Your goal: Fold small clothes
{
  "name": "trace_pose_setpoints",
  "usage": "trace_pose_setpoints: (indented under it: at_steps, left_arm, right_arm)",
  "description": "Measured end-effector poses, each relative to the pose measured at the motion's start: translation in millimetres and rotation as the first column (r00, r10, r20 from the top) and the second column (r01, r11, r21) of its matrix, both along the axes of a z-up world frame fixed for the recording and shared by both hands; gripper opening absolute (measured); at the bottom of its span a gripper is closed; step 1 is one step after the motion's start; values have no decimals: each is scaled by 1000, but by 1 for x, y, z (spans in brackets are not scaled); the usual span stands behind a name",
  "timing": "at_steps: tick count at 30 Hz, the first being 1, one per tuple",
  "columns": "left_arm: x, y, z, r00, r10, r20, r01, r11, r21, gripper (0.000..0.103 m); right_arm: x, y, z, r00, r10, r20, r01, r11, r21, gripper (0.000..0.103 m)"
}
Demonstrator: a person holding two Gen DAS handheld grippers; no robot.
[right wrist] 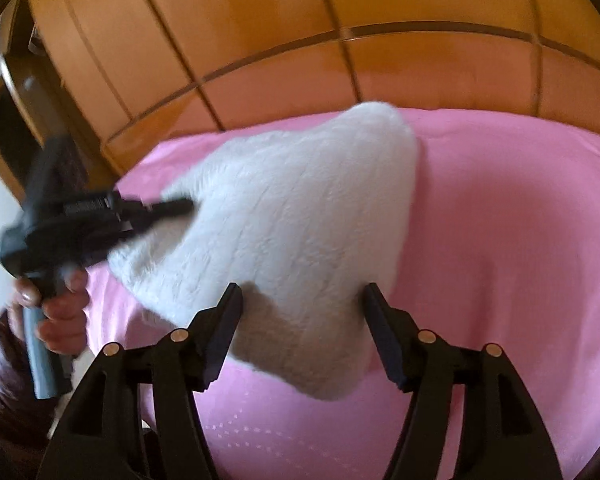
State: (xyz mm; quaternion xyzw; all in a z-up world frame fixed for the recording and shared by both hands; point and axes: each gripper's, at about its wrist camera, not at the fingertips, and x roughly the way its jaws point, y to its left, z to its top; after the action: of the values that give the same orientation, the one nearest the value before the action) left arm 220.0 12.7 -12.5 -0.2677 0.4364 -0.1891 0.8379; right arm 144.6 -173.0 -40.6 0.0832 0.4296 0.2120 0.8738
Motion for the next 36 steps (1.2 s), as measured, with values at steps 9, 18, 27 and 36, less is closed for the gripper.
trace_pose_setpoints:
  at_steps: [9, 18, 27, 36]
  left_arm:
    - [-23, 6, -12, 994, 94, 49, -104, 950, 295, 19]
    - [-35, -19, 0, 984, 64, 164, -134, 875, 466, 29]
    - [-39, -24, 1, 979, 45, 201, -137, 868, 478, 46]
    - [-40, -22, -3, 979, 42, 198, -134, 867, 480, 46]
  right_arm:
    - [-4, 51, -14, 995, 92, 25, -89, 991, -98, 72]
    - [3, 9, 12, 997, 74, 6, -75, 997, 35, 78]
    - [51, -20, 37, 999, -48, 16, 47, 998, 41, 77]
    - [84, -1, 46, 999, -9, 34, 9, 1000, -4, 76]
